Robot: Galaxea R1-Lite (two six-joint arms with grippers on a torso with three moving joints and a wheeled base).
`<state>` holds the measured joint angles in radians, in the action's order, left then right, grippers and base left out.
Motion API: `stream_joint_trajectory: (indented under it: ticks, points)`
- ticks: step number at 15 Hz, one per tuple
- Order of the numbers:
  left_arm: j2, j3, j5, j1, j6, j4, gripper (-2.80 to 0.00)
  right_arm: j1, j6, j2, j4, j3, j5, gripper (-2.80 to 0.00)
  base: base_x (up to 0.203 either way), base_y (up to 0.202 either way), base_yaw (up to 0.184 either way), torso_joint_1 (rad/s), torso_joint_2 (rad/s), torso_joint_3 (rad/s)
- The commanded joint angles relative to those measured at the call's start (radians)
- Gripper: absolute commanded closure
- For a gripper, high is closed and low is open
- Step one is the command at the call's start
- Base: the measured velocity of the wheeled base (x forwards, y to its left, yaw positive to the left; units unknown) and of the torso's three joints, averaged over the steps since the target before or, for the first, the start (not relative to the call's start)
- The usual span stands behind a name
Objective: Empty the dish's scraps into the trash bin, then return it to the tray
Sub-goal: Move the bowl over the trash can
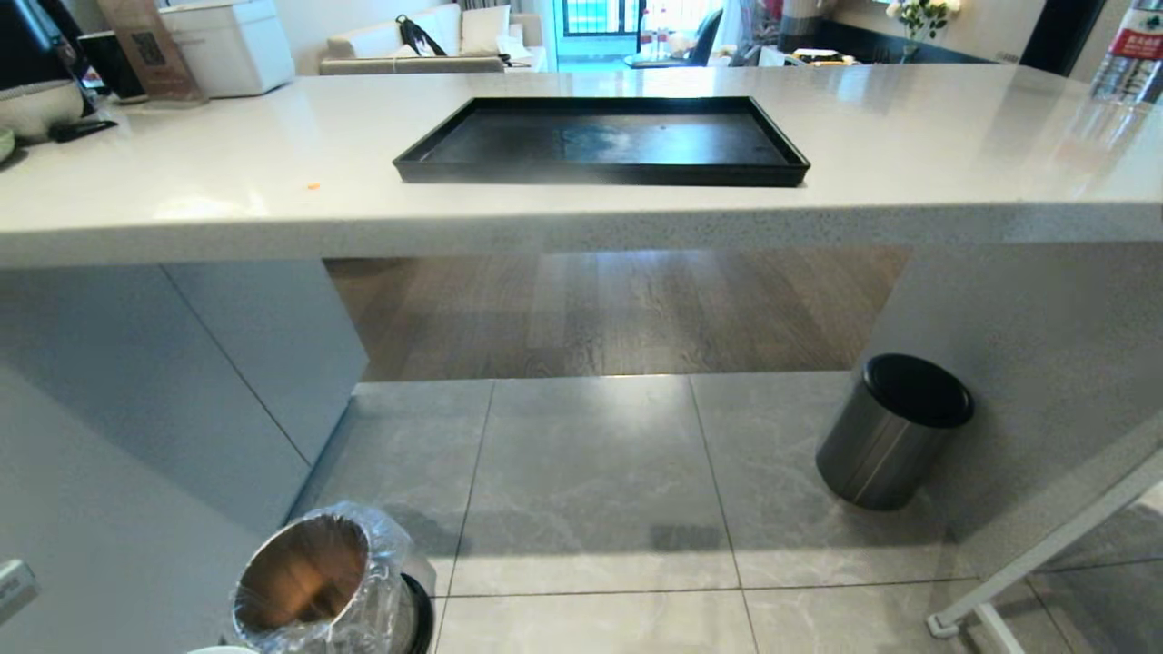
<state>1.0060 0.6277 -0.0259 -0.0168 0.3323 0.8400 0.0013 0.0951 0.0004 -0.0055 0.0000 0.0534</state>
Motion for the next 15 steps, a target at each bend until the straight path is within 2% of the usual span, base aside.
stream_joint_trajectory:
  ticks: [1,15]
  points:
    - [0.0,0.0,0.001,-0.002,0.002,0.002,0.0,0.0,0.001,0.0,-0.001,0.0,0.0,0.0,-0.145,0.0,-0.002,-0.002,0.0,0.002]
    - [0.002,-0.01,0.003,0.014,0.007,0.001,0.0,0.0,0.002,0.001,-0.002,-0.001,0.0,0.0,0.0,0.0,0.0,0.0,0.0,0.0]
